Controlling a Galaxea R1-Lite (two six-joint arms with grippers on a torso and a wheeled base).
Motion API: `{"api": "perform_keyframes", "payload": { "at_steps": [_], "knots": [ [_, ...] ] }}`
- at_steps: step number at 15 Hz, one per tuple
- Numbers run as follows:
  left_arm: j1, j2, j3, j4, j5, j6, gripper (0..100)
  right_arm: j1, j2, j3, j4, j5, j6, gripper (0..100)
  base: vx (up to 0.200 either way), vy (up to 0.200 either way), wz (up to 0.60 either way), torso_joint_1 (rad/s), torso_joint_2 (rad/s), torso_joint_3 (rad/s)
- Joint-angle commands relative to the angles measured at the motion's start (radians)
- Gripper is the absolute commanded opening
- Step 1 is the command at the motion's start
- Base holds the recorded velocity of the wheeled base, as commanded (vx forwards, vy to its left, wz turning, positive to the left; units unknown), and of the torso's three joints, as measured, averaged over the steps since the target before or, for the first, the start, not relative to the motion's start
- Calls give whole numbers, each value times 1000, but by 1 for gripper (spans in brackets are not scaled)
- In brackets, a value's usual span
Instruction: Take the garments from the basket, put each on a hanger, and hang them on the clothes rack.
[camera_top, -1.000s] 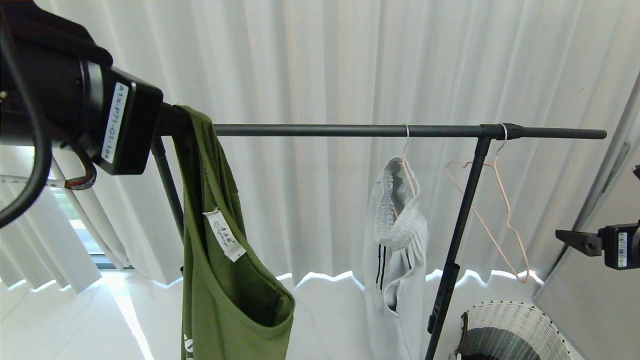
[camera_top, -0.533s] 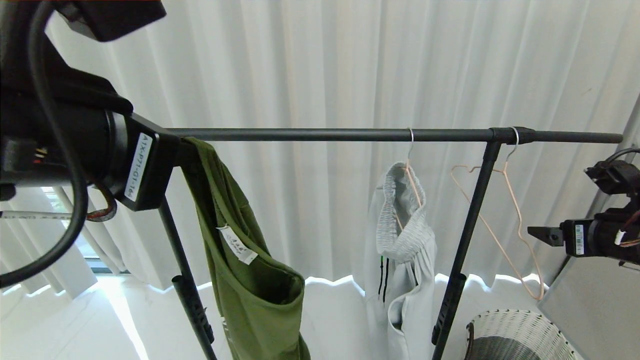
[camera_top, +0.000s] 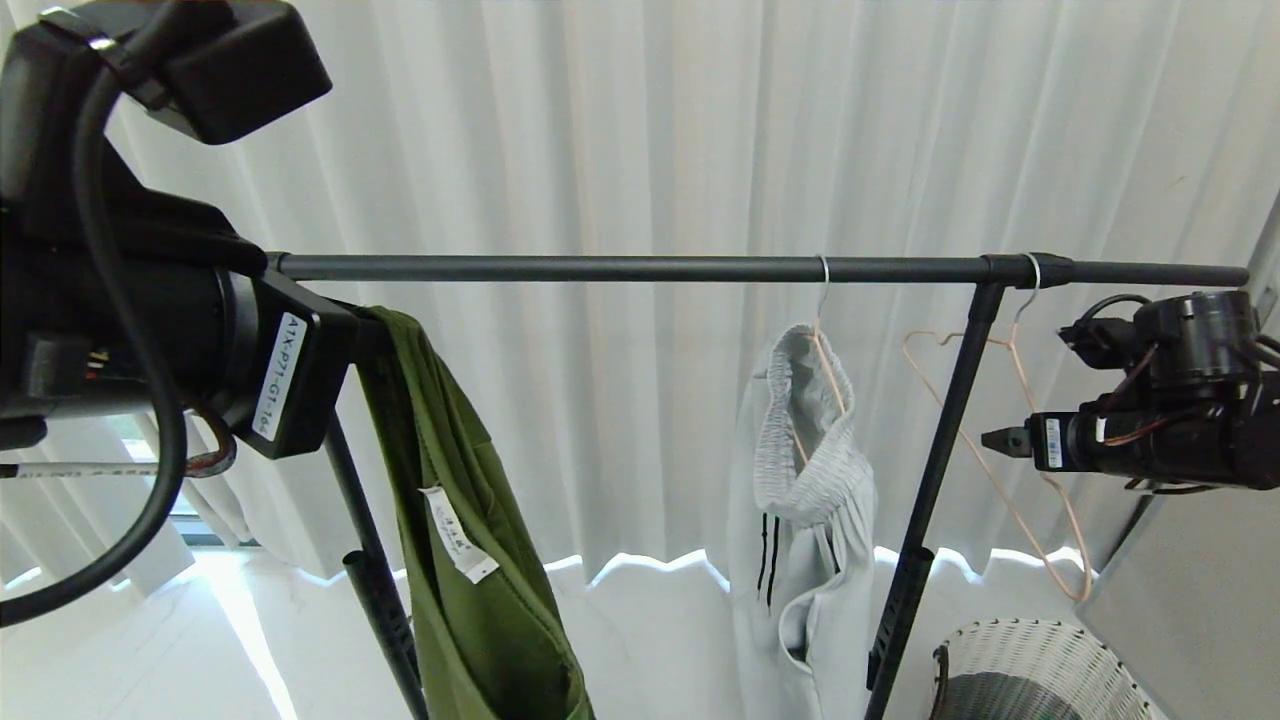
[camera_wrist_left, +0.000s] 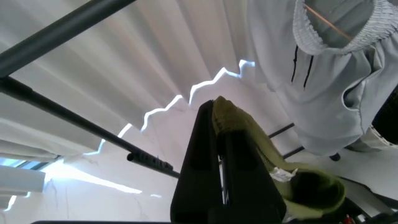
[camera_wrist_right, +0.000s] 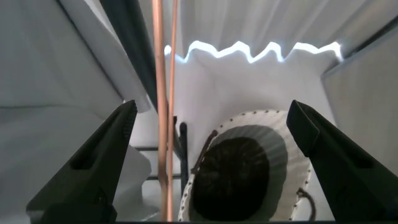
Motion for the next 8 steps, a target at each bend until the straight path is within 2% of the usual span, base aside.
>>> {"api": "perform_keyframes", "payload": {
  "at_steps": [1,8],
  "knots": [
    [0,-1,0,2,1,0,0,31,54,-10,0,0,29,100,0,0,0,0,0,0],
    [11,2,0,0,1,0,0,35,45,-7,12,-5,54,100,0,0,0,0,0,0]
  ]
}}
